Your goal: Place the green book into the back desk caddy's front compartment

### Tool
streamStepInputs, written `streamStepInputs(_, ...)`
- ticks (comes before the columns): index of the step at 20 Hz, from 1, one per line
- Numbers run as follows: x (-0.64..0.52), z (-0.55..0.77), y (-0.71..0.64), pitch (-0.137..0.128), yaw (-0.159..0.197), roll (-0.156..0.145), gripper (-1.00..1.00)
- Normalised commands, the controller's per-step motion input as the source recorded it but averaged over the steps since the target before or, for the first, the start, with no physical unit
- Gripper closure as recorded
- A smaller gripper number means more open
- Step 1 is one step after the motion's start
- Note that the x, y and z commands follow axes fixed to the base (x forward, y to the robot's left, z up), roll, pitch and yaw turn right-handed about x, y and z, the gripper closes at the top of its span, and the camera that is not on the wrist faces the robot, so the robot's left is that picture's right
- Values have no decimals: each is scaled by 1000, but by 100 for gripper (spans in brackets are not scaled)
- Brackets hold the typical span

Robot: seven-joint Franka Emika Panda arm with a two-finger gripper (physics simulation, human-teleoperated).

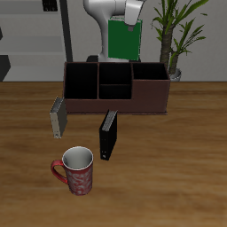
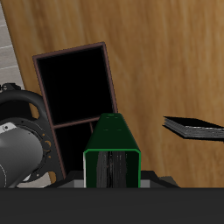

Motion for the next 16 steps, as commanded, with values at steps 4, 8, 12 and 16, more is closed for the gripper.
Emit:
streamStepInputs(4, -50, -4, -4, -6, 3, -4, 100)
streamStepInputs(8, -97, -77, -5, 13, 20, -7, 100)
streamStepInputs(12, -120, -79, -25, 2, 17, -6, 100)
streamStepInputs(16, -28, -37, -42, 2, 3, -10, 100)
